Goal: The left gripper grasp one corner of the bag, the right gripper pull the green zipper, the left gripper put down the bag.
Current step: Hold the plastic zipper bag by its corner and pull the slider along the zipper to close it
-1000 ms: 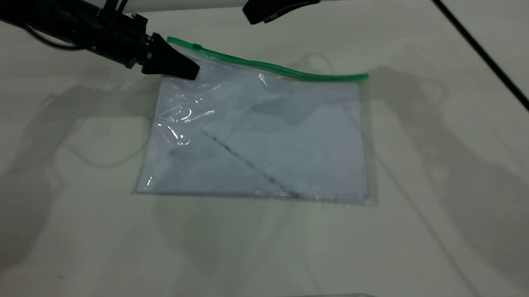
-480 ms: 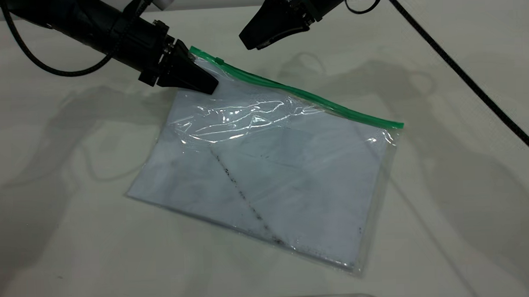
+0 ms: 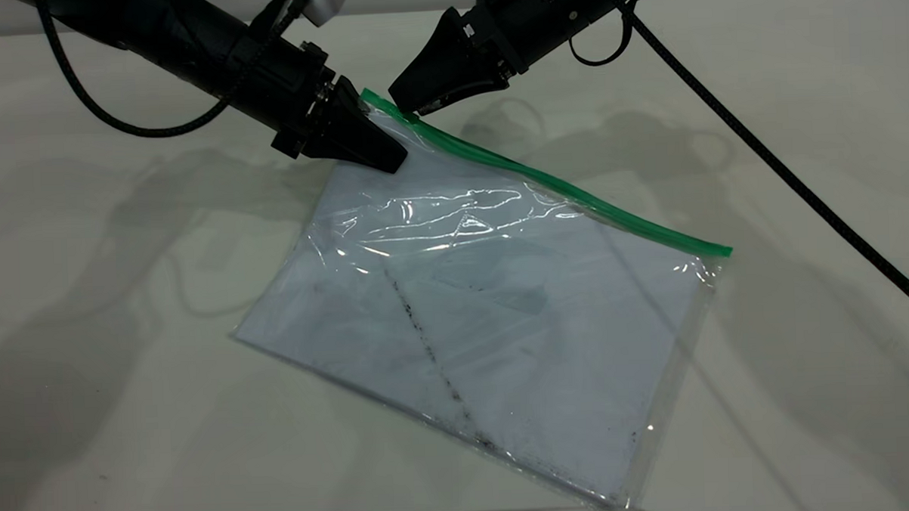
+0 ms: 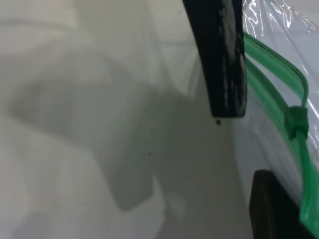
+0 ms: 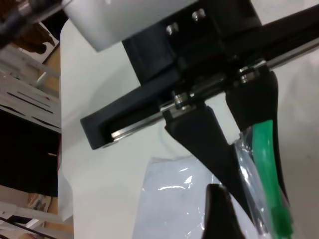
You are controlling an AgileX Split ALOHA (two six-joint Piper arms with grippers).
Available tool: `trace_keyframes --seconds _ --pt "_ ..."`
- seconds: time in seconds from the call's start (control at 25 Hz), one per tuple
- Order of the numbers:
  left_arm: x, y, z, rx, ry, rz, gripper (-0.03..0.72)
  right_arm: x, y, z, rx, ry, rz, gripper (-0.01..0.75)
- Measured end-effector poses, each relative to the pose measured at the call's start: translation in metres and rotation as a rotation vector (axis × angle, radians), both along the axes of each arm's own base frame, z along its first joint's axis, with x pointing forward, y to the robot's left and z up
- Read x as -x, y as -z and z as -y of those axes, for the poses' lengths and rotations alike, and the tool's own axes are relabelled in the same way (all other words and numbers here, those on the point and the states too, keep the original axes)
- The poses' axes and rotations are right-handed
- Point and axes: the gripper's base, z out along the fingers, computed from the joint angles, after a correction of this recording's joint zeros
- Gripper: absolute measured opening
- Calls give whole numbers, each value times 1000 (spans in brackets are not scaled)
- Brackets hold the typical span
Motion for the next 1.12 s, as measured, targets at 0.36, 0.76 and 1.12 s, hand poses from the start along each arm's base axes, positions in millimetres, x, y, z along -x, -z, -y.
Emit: trace_keyframes --seconds 0.36,0.76,1.12 --pt "0 0 0 0 1 0 57 2 11 1 15 23 -58 517" --pt "0 0 0 0 1 0 59 1 12 1 20 41 -77 387" --pt "0 0 0 -1 -3 -4 62 1 12 1 25 66 -120 260"
